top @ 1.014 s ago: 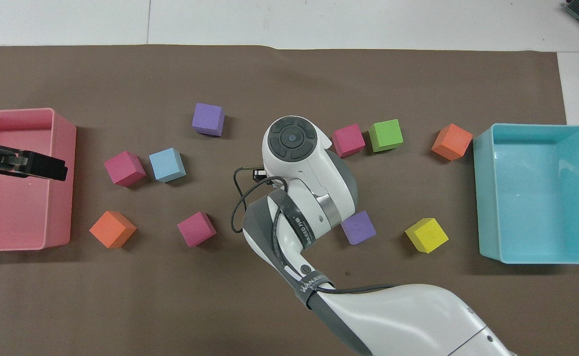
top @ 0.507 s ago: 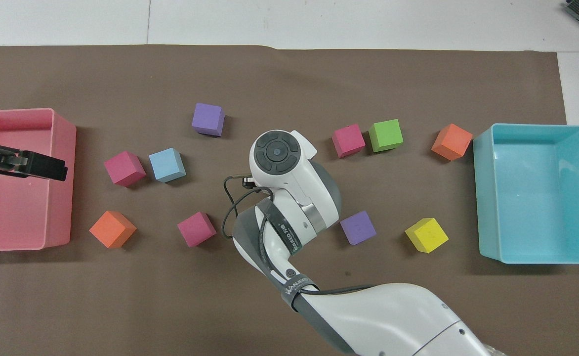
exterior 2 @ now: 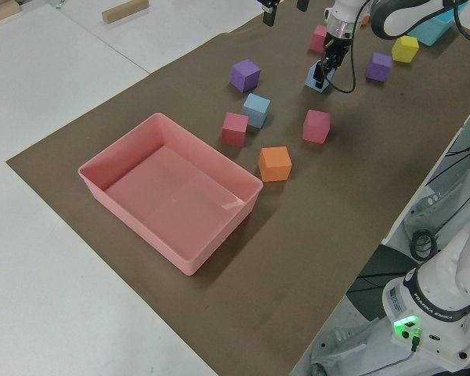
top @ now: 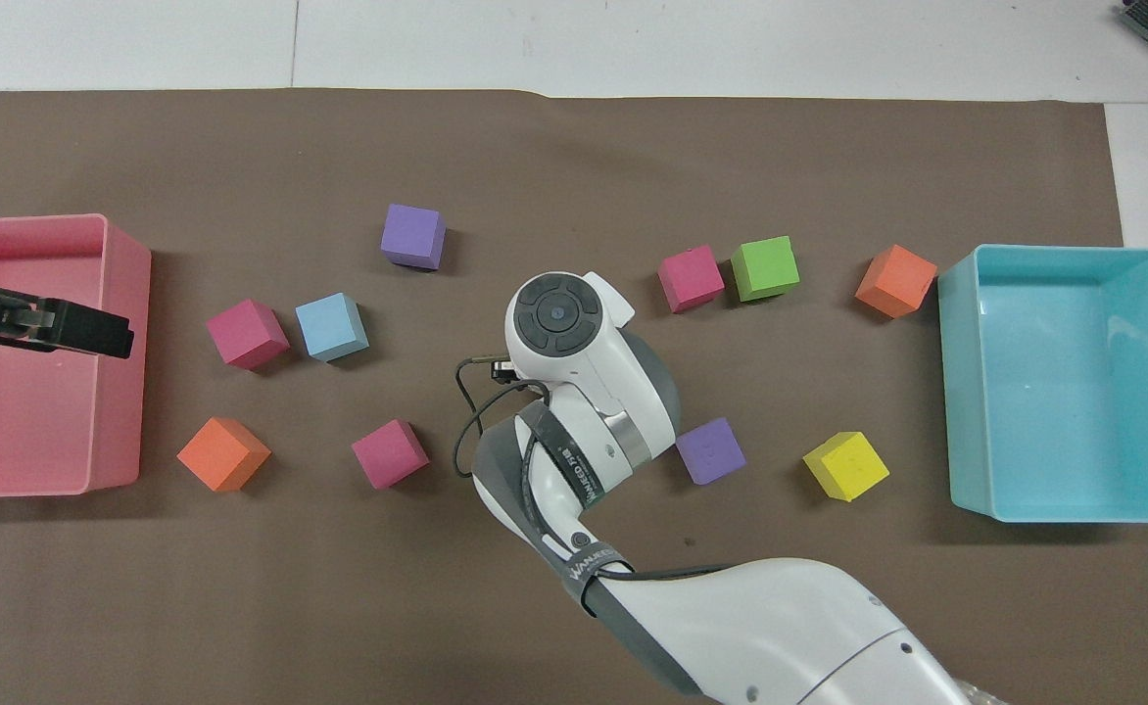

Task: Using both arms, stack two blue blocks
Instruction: 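Carry the light-blue cube with the right gripper toward the table center, then lower the cube at the table center and open the right gripper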

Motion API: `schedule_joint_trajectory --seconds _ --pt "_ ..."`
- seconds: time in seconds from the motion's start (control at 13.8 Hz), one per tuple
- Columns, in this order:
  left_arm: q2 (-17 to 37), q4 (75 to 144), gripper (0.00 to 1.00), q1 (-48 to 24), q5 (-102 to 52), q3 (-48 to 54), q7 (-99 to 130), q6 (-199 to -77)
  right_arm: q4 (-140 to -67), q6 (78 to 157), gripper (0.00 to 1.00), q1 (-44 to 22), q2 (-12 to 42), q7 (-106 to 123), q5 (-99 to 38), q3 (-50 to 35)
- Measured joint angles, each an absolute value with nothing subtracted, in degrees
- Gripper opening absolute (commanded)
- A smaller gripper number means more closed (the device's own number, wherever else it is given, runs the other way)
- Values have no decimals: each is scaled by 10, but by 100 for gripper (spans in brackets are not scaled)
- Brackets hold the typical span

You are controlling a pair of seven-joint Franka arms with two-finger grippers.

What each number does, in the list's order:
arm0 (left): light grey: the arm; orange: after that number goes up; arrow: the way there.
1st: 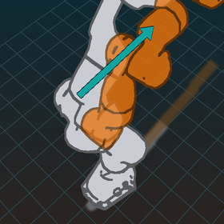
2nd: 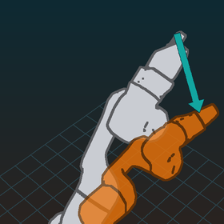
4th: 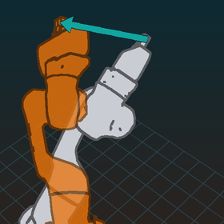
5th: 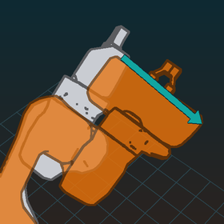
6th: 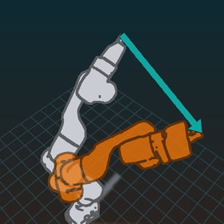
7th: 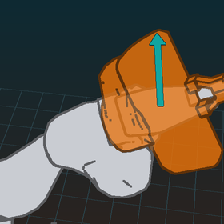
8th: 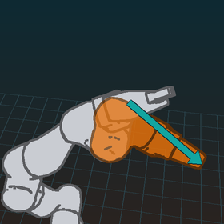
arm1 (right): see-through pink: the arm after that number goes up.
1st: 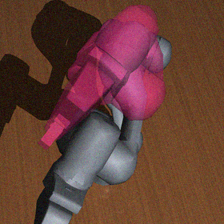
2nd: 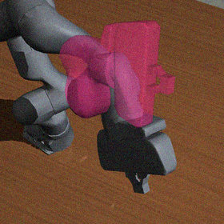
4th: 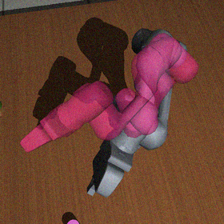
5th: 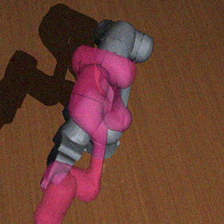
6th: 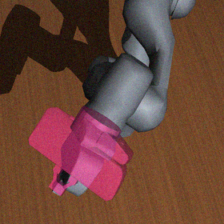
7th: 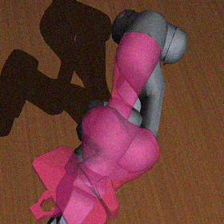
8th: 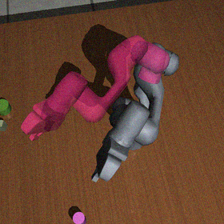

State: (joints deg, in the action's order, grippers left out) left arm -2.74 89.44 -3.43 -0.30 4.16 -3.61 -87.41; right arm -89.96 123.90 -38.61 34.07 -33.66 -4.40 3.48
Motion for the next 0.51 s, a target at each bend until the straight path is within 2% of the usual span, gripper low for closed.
schedule_joint_trajectory --seconds 0.07,0.14,0.51 --pt "-27 894 100 -34 -3 42 -36 -874 -900 1239 57 -386 341 -337 -44 35" --pt "-27 894 100 -34 -3 42 -36 -874 -900 1239 100 -386 341 -337 -45 35" --pt "-27 894 100 -34 -3 42 -36 -874 -900 1235 100 -386 329 -337 -45 35"
